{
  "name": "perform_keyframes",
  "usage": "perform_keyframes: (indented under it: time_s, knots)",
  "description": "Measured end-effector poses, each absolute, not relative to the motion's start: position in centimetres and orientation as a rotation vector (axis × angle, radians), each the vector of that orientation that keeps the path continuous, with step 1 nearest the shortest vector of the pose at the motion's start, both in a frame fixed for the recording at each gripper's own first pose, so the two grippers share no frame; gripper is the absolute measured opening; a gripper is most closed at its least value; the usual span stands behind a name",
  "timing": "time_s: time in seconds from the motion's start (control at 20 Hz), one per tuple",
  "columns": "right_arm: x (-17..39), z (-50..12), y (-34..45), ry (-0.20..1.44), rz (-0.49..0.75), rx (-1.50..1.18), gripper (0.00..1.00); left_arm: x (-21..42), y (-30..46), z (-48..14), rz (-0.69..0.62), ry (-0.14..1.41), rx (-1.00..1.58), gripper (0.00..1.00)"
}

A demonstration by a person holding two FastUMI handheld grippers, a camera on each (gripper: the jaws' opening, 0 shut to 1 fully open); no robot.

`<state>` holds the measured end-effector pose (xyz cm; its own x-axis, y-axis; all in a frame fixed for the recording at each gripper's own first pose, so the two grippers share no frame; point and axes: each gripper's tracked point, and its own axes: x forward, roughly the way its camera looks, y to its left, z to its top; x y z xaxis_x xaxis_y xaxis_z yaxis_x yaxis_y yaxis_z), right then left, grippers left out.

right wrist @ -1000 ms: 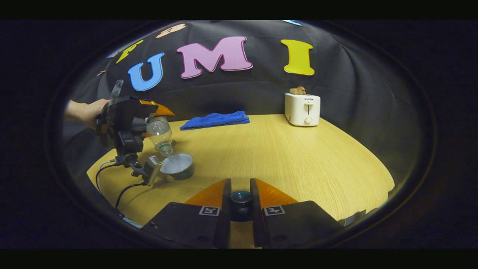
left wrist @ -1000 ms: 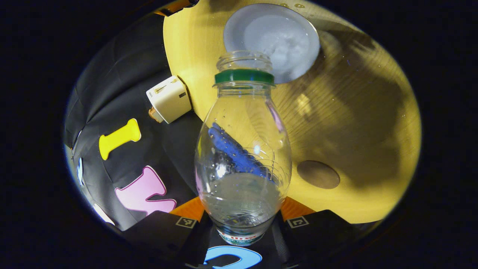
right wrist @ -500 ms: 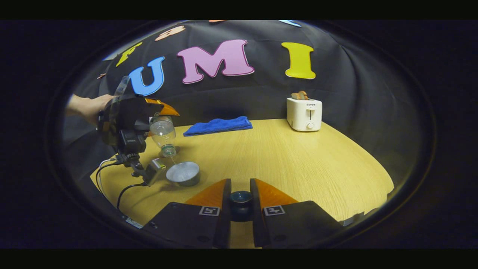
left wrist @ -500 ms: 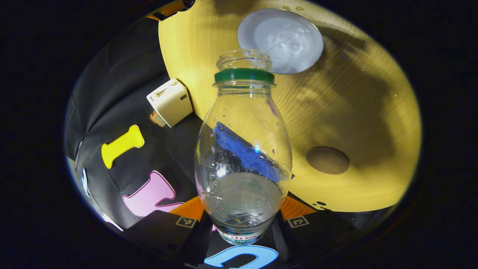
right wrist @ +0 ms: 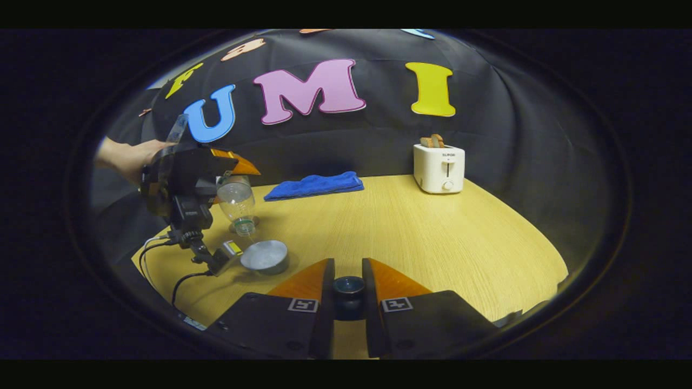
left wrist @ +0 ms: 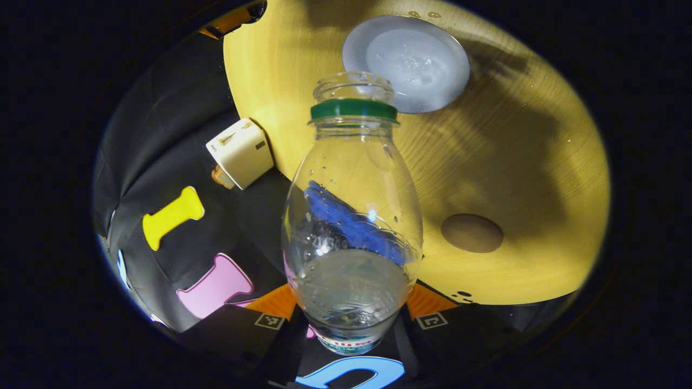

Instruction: Open the teacup lid with one hand, grasp the water bottle and pour water into the teacup with the other hand; after pouring, place the water bottle on the coaster and then close the teacup lid.

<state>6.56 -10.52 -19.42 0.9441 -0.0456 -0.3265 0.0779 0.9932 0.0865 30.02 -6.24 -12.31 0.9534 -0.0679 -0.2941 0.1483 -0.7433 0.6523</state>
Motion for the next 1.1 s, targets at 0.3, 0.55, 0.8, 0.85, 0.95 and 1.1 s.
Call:
perform_keyframes:
  time_s: [0.3,0.55,0.8,0.85,0.95,1.1]
  knots:
    - [7.5,-17.8,-10.8,0.325,-0.054,0.07,0.28,29.7,-5.1,-13.3,-0.395,0.104,2.248,0.72]
    - [8.4,-15.9,-10.4,0.328,-0.042,0.078,0.34,29.2,-3.3,-12.9,-0.357,0.146,2.01,0.72]
    - [9.8,-12.7,-9.5,0.306,-0.013,0.024,0.33,27.5,-0.1,-11.1,-0.302,0.247,1.608,0.72]
    - [10.2,-12.1,-9.1,0.301,-0.005,0.021,0.33,27.1,0.6,-10.6,-0.286,0.255,1.514,0.72]
    - [10.9,-10.9,-8.5,0.283,0.008,0.013,0.28,27.2,1.1,-9.1,-0.233,0.236,1.326,0.72]
    - [11.9,-10.3,-6.9,0.274,0.032,0.0,0.28,26.8,2.0,-7.8,-0.175,0.231,1.038,0.72]
